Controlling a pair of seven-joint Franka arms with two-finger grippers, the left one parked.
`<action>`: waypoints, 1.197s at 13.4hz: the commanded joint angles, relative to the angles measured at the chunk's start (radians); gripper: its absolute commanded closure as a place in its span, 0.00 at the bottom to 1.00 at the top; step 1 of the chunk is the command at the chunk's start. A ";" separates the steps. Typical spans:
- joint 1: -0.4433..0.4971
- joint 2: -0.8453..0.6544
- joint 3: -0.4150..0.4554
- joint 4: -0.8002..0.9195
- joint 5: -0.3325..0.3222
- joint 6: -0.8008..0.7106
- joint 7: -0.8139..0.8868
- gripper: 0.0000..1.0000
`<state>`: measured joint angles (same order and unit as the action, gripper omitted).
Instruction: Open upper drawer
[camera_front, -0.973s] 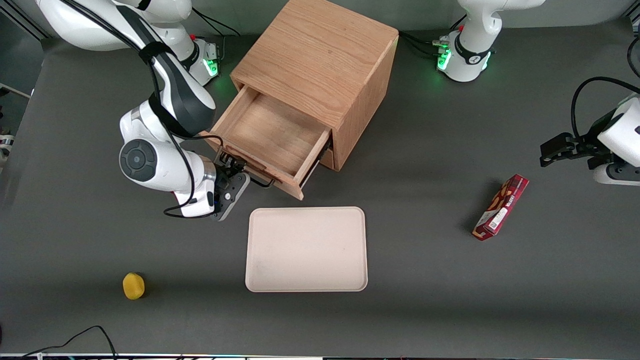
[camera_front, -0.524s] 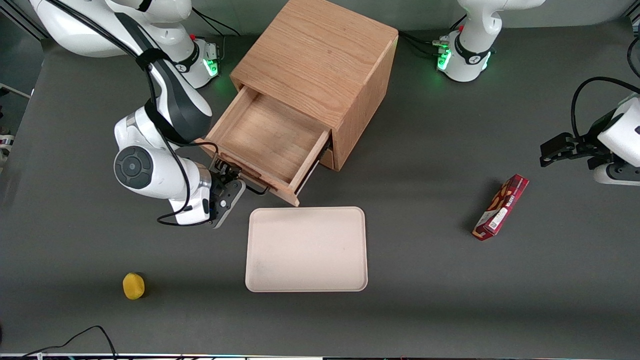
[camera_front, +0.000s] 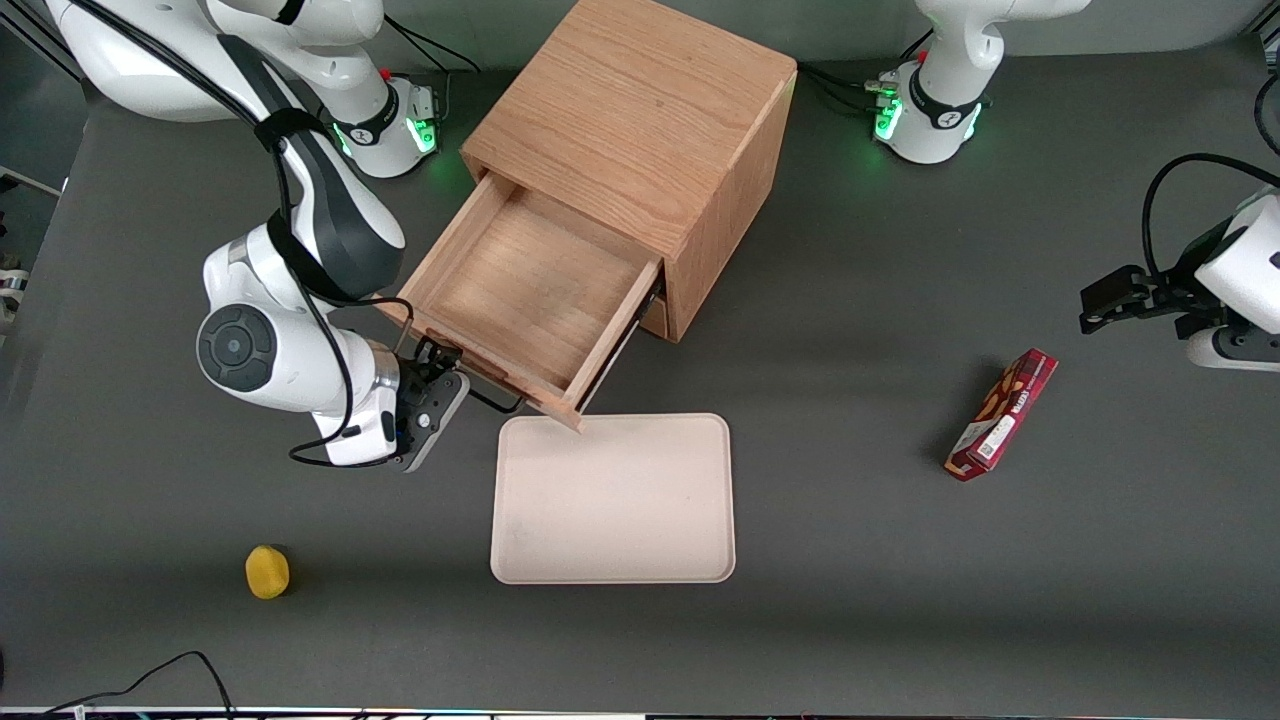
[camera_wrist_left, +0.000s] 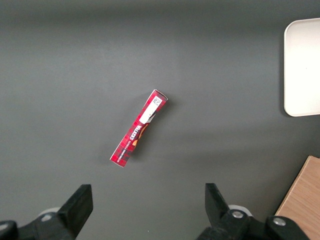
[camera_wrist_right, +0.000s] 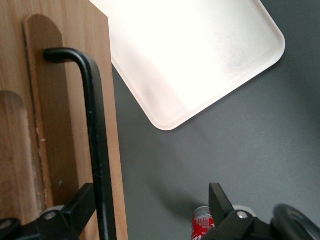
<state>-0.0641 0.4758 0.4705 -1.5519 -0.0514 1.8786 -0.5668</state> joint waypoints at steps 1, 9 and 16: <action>0.015 0.023 0.002 0.064 -0.024 -0.053 -0.005 0.00; 0.020 -0.086 0.016 0.259 -0.021 -0.289 0.017 0.00; 0.012 -0.382 0.007 0.250 -0.014 -0.438 0.753 0.00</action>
<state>-0.0488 0.1681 0.4935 -1.2769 -0.0533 1.4589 -0.0111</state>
